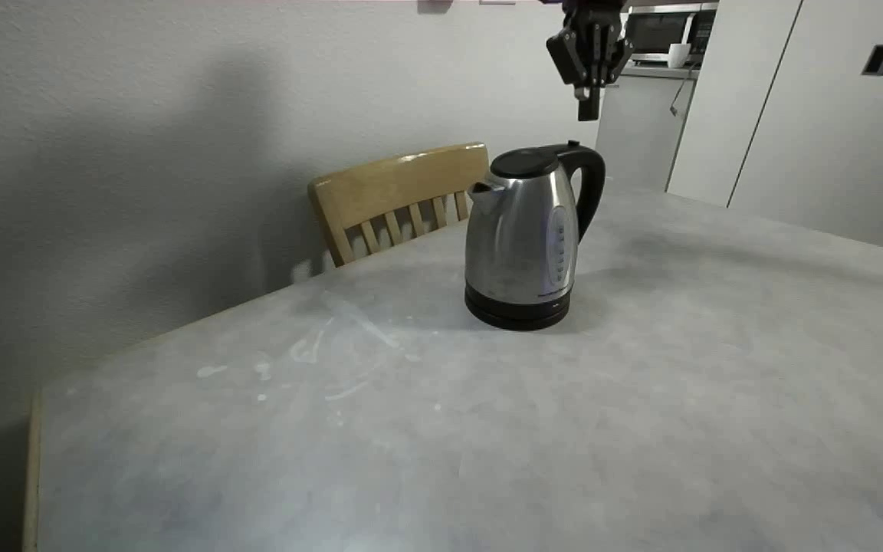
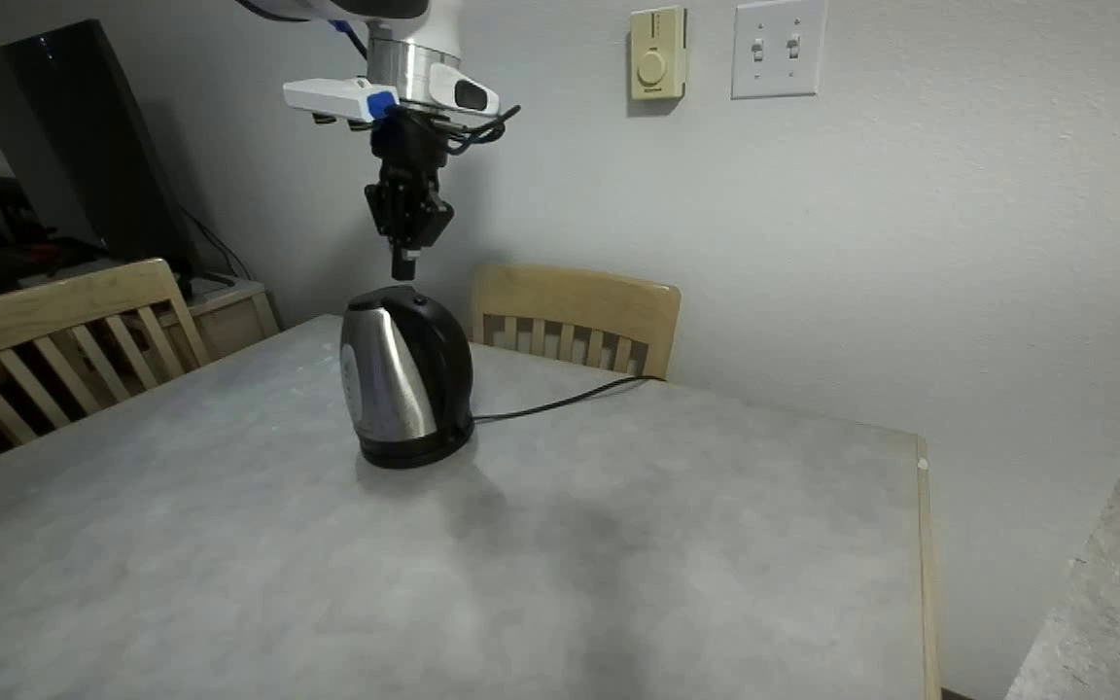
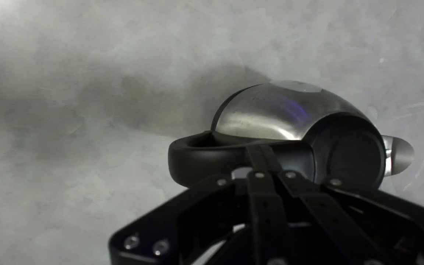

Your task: Open the lid of the electric kettle

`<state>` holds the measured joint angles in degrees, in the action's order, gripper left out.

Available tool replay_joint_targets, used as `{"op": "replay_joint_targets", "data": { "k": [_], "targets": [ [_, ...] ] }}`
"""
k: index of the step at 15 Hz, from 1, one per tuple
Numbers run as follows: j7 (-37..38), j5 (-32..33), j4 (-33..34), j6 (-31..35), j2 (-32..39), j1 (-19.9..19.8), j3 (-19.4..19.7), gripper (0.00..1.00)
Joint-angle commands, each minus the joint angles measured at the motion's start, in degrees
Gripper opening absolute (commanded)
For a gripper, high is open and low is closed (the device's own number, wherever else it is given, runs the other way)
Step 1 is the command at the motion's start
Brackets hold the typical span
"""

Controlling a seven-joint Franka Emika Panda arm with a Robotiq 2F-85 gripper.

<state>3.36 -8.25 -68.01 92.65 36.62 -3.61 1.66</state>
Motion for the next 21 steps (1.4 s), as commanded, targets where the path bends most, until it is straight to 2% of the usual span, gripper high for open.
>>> {"op": "replay_joint_targets", "data": {
  "k": [1,11,13,18,21],
  "targets": [
    [-0.13,-0.74,5.36,-3.78,4.15,-1.09,-0.60,0.00],
    [-0.35,-0.73,15.77,-15.08,15.19,-0.86,-1.81,0.00],
    [-0.22,-0.48,16.44,-15.81,15.14,-0.67,-1.80,0.00],
    [-0.20,0.69,14.53,-13.49,11.26,0.70,-1.08,0.00],
    [-0.63,1.96,15.56,-11.85,9.80,1.09,-0.59,0.00]
  ]
}}
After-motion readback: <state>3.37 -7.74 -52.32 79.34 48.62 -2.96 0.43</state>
